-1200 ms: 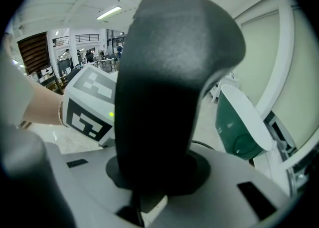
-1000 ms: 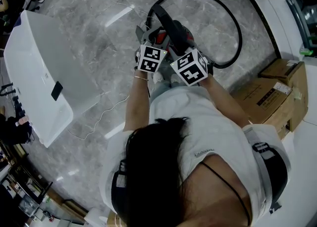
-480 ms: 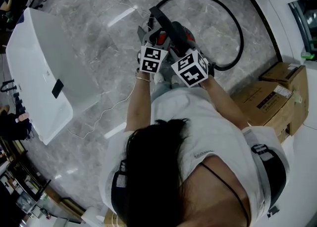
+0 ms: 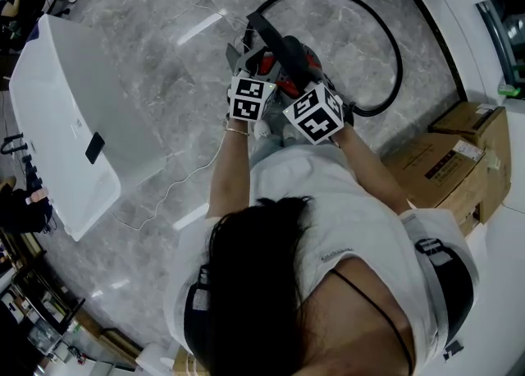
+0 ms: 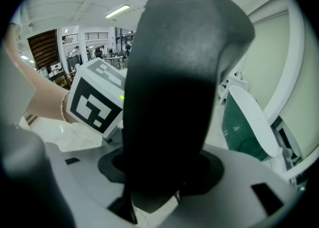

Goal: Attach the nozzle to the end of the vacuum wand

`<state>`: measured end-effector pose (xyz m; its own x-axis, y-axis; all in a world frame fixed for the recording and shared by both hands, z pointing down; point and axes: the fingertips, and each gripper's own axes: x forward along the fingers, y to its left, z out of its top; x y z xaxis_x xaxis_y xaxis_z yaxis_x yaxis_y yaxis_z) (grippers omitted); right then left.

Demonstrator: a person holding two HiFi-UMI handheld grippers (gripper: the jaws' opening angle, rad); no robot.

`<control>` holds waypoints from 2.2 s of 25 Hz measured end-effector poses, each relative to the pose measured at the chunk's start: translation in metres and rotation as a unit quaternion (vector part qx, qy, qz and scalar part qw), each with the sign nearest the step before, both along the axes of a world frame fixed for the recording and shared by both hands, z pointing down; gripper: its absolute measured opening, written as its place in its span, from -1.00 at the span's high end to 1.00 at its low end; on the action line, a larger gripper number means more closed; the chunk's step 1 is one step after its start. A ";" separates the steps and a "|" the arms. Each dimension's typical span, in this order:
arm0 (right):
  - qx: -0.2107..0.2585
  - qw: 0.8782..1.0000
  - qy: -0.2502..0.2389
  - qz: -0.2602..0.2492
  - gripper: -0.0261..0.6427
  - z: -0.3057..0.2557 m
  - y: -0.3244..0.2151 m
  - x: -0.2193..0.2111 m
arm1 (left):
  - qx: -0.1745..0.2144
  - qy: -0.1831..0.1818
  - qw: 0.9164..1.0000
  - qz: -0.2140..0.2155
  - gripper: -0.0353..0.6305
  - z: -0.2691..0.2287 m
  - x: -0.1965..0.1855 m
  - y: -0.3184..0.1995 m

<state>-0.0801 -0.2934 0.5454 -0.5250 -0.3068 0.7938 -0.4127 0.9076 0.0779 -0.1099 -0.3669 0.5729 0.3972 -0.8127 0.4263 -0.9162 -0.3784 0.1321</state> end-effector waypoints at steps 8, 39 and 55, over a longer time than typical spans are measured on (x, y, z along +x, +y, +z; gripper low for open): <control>-0.043 0.995 -0.085 0.041 0.04 -0.006 0.001 0.007 | -0.007 0.021 1.000 -0.010 0.44 0.001 0.000 0.004; -0.069 0.975 -0.204 0.056 -0.08 -0.046 0.019 0.027 | 0.044 0.045 0.997 -0.051 0.33 -0.023 -0.010 0.051; -0.039 0.964 -0.246 0.096 -0.12 -0.058 0.022 0.050 | 0.044 0.068 0.996 -0.041 0.27 -0.030 0.002 0.081</control>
